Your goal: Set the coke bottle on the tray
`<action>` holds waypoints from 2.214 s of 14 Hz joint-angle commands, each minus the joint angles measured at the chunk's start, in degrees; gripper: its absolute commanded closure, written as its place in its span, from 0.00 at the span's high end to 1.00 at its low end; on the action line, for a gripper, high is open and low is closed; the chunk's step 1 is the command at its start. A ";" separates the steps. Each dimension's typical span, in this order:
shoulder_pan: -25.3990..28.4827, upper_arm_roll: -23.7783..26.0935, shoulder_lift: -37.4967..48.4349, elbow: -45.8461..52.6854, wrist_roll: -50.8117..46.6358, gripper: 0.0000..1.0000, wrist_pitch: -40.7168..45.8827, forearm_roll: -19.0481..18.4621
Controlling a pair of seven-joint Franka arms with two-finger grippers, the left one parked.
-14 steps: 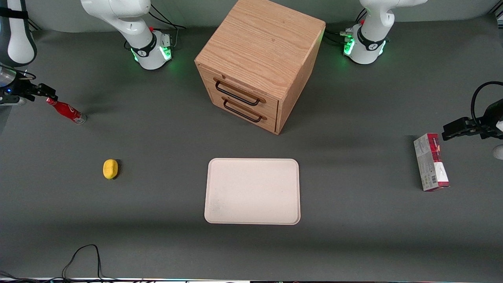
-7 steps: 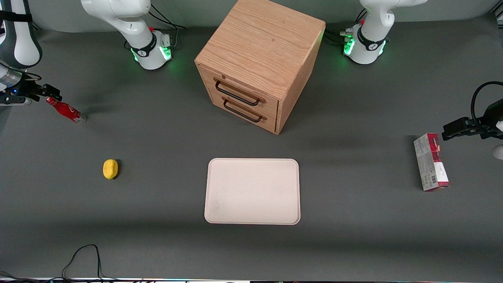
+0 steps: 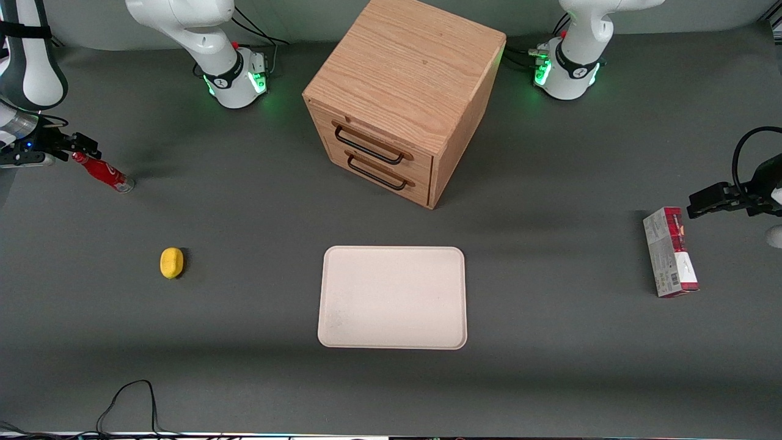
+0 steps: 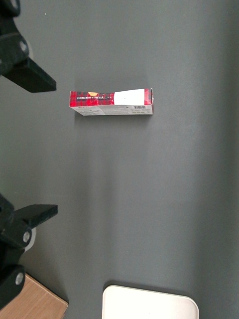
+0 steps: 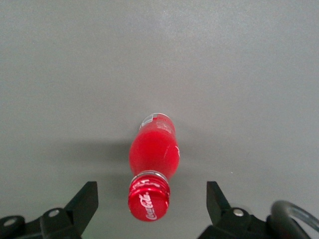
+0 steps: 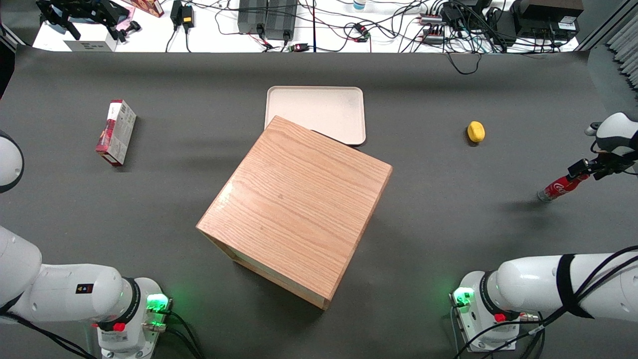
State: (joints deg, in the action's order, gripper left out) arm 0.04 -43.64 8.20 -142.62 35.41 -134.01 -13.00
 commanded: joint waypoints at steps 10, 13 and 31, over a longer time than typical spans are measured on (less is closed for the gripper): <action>0.84 -0.13 0.50 0.93 3.35 0.19 0.41 1.75; 5.21 0.31 1.73 10.64 2.47 0.17 12.84 1.84; 28.33 5.21 -20.74 77.81 -6.11 0.14 56.66 22.83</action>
State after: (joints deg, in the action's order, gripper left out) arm 26.31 -40.52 -4.90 -73.52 33.69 -78.99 6.38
